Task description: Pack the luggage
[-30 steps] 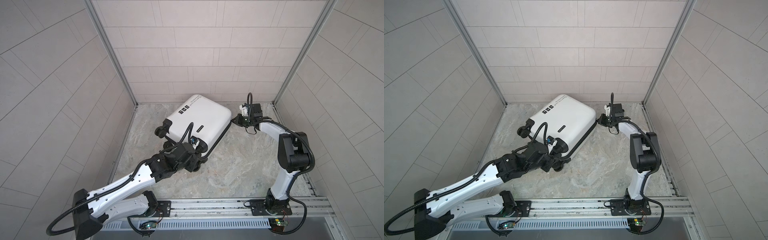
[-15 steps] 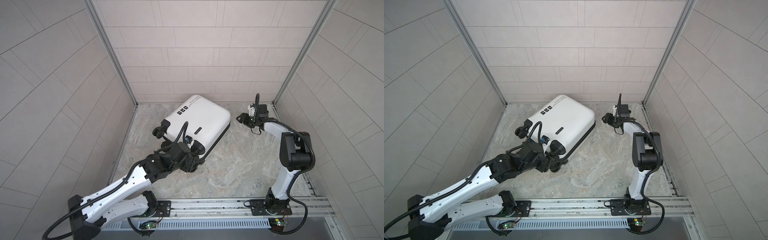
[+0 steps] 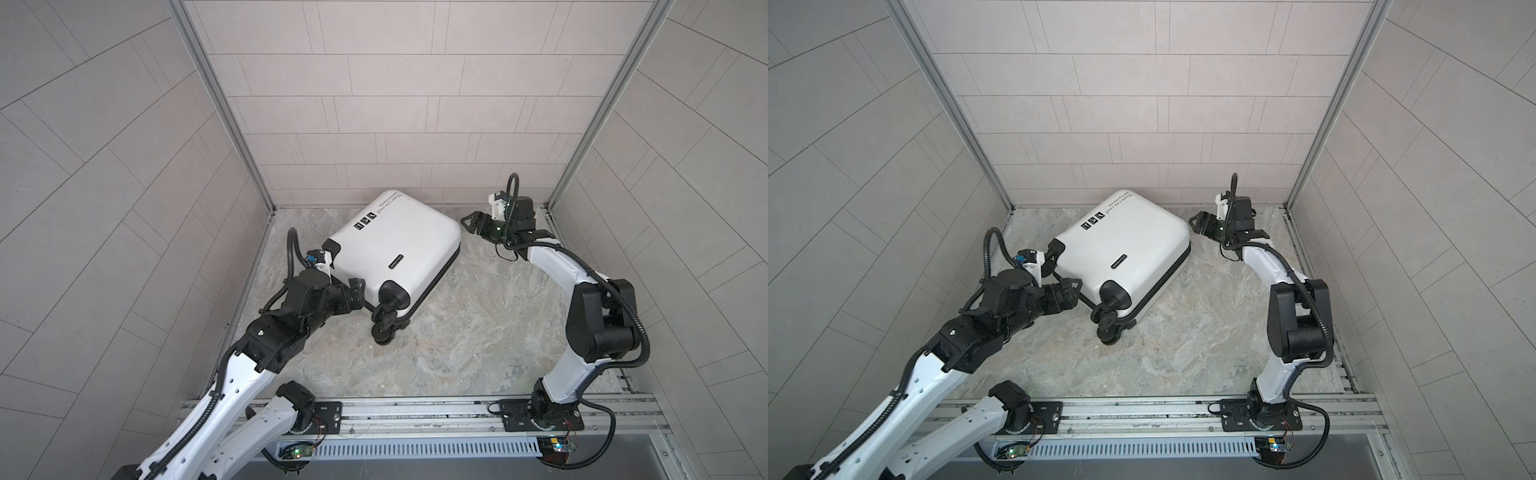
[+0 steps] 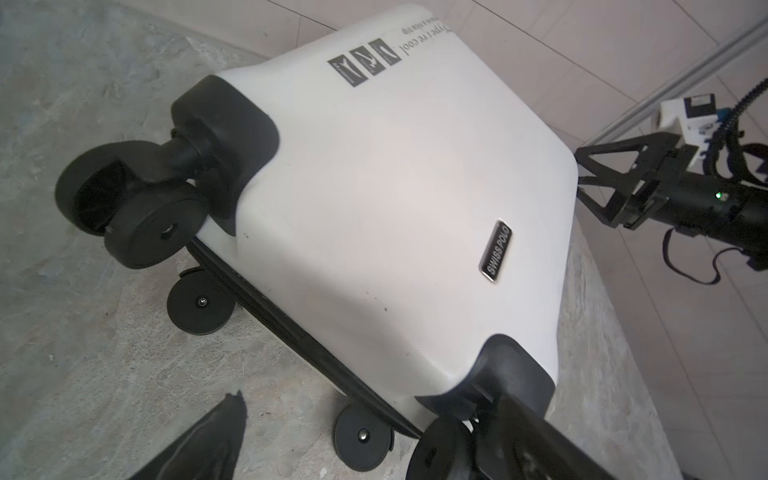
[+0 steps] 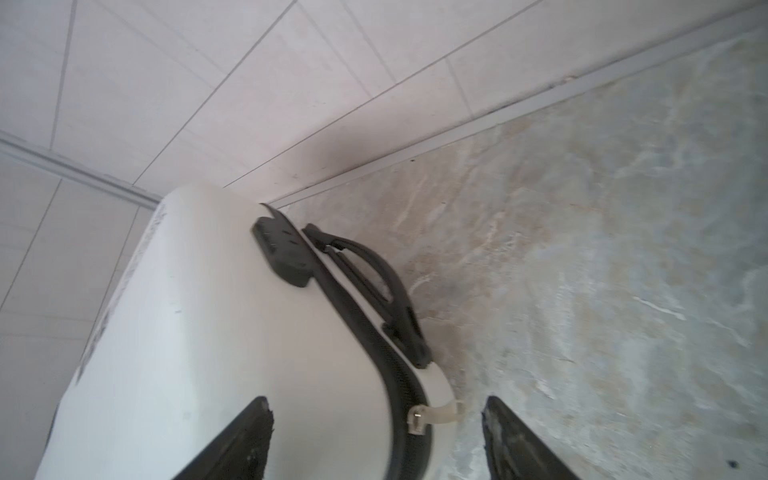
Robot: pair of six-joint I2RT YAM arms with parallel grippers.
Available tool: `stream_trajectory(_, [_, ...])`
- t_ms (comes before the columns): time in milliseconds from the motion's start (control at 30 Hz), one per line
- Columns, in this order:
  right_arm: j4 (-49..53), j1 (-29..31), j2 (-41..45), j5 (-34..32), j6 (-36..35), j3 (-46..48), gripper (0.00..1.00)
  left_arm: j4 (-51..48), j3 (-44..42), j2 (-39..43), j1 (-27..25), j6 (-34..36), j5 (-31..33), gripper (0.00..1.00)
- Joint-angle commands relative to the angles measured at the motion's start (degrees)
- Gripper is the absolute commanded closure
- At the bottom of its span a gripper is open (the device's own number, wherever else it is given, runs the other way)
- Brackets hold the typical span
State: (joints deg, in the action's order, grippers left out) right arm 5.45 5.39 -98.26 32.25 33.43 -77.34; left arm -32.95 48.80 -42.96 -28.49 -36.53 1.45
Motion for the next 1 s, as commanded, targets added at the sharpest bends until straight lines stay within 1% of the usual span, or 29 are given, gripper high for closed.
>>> stream_trajectory(0, [2.15,2.49,-0.81,1.41,-0.51,-4.02,0.18,9.10,-4.21,1.11,3.89,-8.33,-4.68,0.00])
stream_trajectory(133, [2.49,3.55,-3.88,2.04,0.38,-6.96,0.17,18.86,-8.72,0.45,7.95,-12.71,-6.81,0.00])
stream_trajectory(233, [2.85,4.00,-6.37,3.40,0.61,-8.21,0.17,27.35,-11.86,-0.98,10.84,-15.56,-9.66,0.00])
stream_trajectory(267, [3.03,4.20,-6.88,3.64,0.45,-8.33,0.17,29.56,-12.41,-1.16,11.67,-16.13,-10.54,0.00])
stream_trajectory(300, [3.12,4.47,-7.27,3.87,0.34,-8.22,0.17,31.30,-12.73,-3.37,12.59,-16.51,-11.43,0.00])
stream_trajectory(400, [2.55,5.32,-7.52,5.22,-0.43,-7.20,0.17,35.16,-12.69,-6.31,14.35,-16.08,-13.38,0.00])
stream_trajectory(533, [1.92,7.16,-5.91,6.43,-1.92,-4.48,0.17,36.59,-11.07,-10.60,15.99,-14.51,-15.32,0.00])
stream_trajectory(700, [1.20,9.91,-2.45,6.95,-2.48,0.80,0.17,36.71,-8.22,-16.12,17.94,-11.51,-20.04,0.00])
stream_trajectory(833, [2.07,12.10,1.95,6.19,-3.36,5.27,0.17,33.02,-5.54,-17.56,19.52,-7.69,-21.42,0.00])
stream_trajectory(967, [1.64,14.32,8.26,4.76,-2.82,11.40,0.17,28.81,-3.26,-17.86,22.22,-3.69,-23.06,0.00])
